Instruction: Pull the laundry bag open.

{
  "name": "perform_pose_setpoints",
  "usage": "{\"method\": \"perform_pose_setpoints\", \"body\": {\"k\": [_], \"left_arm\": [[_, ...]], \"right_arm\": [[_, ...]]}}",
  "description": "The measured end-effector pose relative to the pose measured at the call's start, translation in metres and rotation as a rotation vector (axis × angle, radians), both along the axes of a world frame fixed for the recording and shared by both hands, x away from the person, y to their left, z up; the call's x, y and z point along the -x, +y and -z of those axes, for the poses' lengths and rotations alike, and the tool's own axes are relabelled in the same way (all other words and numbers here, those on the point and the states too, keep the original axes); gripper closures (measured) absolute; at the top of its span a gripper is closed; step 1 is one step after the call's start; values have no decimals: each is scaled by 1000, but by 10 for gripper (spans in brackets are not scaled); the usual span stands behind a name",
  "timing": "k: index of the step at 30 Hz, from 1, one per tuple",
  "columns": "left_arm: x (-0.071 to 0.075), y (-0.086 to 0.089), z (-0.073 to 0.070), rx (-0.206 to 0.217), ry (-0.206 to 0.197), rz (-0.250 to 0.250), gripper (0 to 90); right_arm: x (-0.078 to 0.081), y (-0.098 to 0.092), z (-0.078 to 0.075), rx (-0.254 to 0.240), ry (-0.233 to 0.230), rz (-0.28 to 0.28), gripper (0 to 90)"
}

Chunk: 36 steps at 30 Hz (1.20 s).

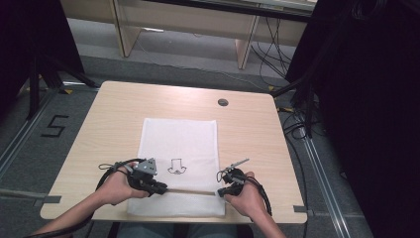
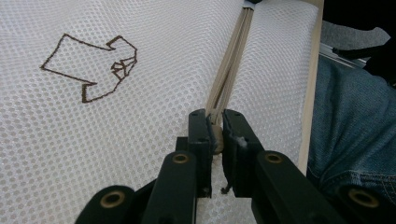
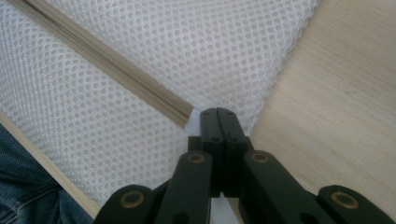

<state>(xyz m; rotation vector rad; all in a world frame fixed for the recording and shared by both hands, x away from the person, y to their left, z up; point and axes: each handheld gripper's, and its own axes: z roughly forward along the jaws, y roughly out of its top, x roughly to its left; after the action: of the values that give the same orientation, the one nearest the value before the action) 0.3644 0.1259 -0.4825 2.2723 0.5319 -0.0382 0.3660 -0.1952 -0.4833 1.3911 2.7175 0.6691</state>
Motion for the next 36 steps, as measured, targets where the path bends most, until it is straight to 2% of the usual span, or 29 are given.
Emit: {"method": "perform_pose_setpoints", "body": {"k": [4, 5, 11, 13, 18, 19, 21, 22, 23, 36], "left_arm": [[1, 0, 0, 16, 8, -7, 818], [-1, 0, 0, 9, -6, 10, 818], [1, 3, -1, 22, 14, -5, 818], [1, 4, -1, 8, -1, 4, 818], [1, 6, -1, 12, -6, 2, 818], [1, 7, 0, 13, 9, -8, 818], [1, 10, -1, 6, -2, -12, 818], [1, 12, 0, 26, 22, -24, 818], [1, 13, -1, 10, 0, -15, 818], [2, 14, -1, 20, 10, -8, 818]], "right_arm": [[0, 0, 0, 0, -1, 0, 900], [0, 0, 0, 1, -2, -1, 900], [0, 0, 0, -1, -1, -1, 900], [0, 0, 0, 1, -1, -1, 900], [0, 0, 0, 0, -1, -1, 900], [0, 0, 0, 0, -1, -1, 900], [0, 0, 0, 0, 0, -2, 900], [0, 0, 0, 0, 0, -1, 900], [0, 0, 0, 0, 0, -1, 900], [0, 0, 0, 0, 1, -4, 900]]}}
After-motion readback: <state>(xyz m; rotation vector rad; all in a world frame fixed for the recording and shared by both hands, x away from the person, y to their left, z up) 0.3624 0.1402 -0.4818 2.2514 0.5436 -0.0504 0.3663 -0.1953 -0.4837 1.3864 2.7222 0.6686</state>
